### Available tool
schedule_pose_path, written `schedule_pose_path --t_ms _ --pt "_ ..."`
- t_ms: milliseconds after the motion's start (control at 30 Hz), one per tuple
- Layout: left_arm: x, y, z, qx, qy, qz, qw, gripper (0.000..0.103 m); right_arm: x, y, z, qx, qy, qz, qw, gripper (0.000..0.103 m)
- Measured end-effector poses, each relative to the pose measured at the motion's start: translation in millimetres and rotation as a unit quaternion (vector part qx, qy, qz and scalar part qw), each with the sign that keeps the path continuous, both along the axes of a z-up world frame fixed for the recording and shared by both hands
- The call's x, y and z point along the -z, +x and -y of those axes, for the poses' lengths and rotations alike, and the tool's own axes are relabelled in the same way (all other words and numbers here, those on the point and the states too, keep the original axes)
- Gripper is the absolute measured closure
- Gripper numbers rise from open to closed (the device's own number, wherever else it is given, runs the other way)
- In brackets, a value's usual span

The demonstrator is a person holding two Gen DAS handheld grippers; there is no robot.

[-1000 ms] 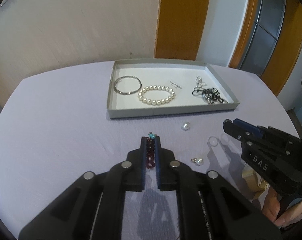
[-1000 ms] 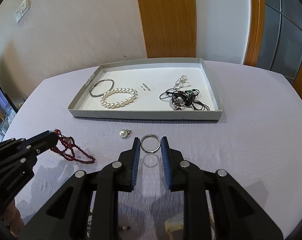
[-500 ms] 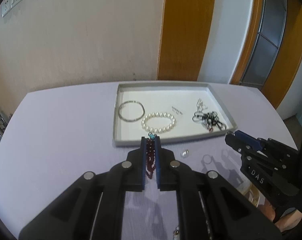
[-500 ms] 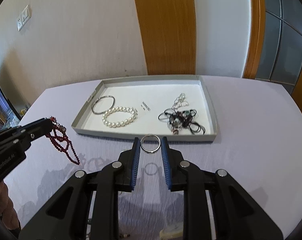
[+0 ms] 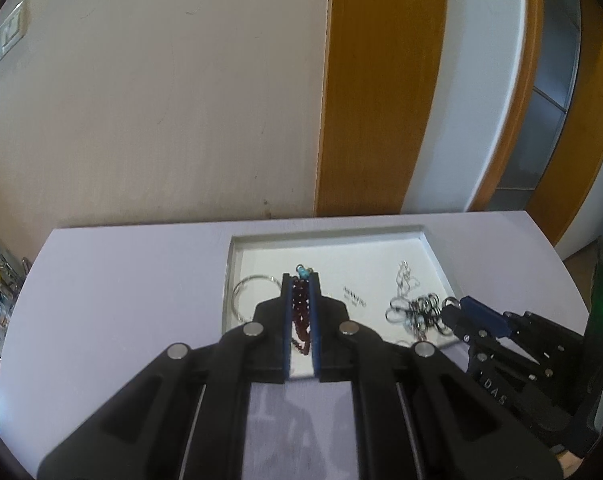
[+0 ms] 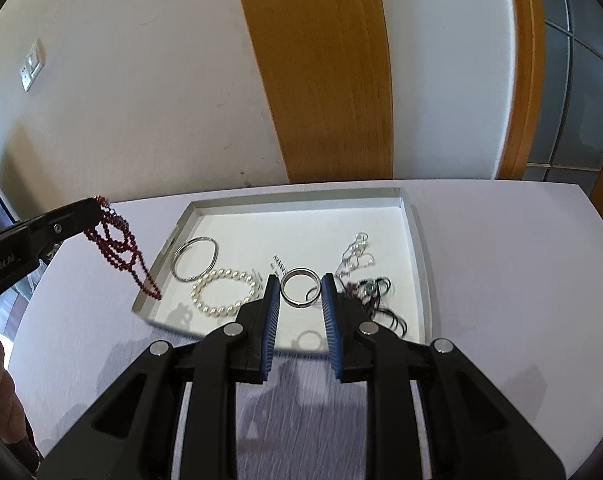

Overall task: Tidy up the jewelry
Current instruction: 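Lift and carry the silver ring and garnet necklace over the gray tray with both tools, then open both tools to drop the ring and garnet necklace into the tray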

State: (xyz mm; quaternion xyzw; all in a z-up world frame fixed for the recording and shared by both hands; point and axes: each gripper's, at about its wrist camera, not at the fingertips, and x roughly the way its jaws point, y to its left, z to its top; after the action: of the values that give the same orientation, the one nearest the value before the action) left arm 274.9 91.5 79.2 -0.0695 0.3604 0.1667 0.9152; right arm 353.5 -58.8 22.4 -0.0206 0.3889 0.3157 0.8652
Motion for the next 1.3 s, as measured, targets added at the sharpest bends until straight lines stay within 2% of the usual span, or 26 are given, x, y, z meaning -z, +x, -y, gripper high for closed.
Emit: schedule_pose_path --t_ms 167,433,667,900,967,1000,1033,1200,1300 --pt "10 33 -4 -0.006 0.002 -0.008 1.0000 0.095 5 23 -10 -0.008 -0.001 -0.007 1.000 0.081" --pt "44 84 -12 -0.009 -0.004 -0.028 0.9996 0.095 27 63 -26 -0.011 -0.015 -0.028 0.999 0.081" --pt "73 99 -22 -0.018 -0.015 -0.051 0.9984 0.095 45 79 -39 -0.015 -0.030 -0.044 0.998 0.080" --pt "82 104 -23 -0.020 -0.018 -0.055 0.9981 0.093 50 85 -37 -0.004 -0.035 -0.051 0.998 0.079" --pt "81 103 -22 -0.019 -0.015 -0.054 0.9982 0.087 48 84 -37 0.000 -0.035 -0.051 0.998 0.070" --pt "81 103 -20 -0.020 -0.011 -0.054 0.9983 0.073 47 84 -36 0.002 -0.035 -0.049 0.998 0.060" --pt "80 101 -20 -0.023 -0.007 -0.052 0.9984 0.055 46 84 -35 0.004 -0.034 -0.045 0.998 0.056" --pt "71 89 -20 -0.024 -0.007 -0.045 0.9987 0.044 38 79 -26 0.009 -0.026 -0.040 0.999 0.054" --pt "67 77 -19 -0.024 -0.004 -0.043 0.9988 0.041 34 72 -17 0.013 -0.024 -0.036 0.999 0.054"
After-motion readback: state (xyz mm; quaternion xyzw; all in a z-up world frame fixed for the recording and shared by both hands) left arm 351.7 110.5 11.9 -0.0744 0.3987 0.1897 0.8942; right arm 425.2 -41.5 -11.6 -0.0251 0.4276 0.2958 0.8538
